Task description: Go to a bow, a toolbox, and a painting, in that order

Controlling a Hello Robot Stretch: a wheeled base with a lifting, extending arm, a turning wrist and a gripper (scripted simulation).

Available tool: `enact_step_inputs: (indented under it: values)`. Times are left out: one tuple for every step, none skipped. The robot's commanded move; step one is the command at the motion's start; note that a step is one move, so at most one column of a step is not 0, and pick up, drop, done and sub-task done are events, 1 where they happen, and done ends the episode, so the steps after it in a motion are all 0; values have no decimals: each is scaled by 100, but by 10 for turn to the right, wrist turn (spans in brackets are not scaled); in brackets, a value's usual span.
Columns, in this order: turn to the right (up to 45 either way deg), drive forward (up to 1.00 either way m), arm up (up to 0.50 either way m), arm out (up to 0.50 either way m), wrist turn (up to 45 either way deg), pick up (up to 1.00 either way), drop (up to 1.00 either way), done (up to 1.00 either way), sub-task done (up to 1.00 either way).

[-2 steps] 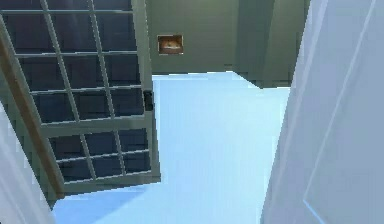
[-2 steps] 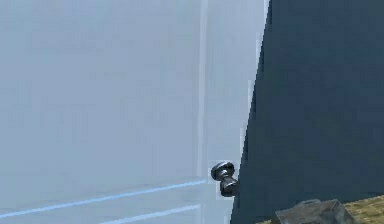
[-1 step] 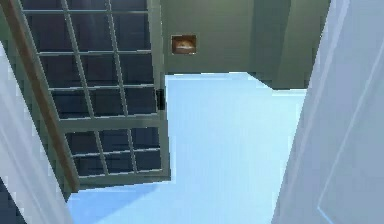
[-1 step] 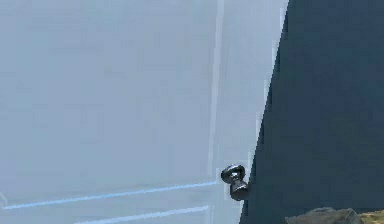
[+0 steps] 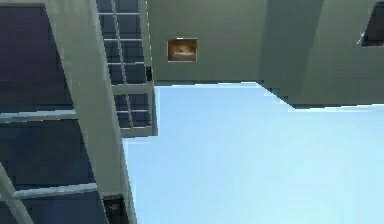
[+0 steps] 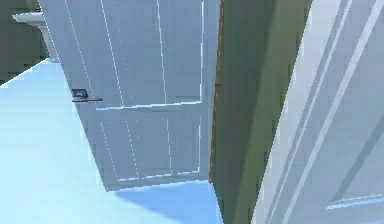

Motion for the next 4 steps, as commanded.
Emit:
enact_step_inputs:
  values:
    - [0,5,0,0,0,0,0,0,0]
    - [450,0,0,0,0,0,0,0,0]
    - [450,0,0,0,0,0,0,0,0]
    - [450,0,0,0,0,0,0,0,0]
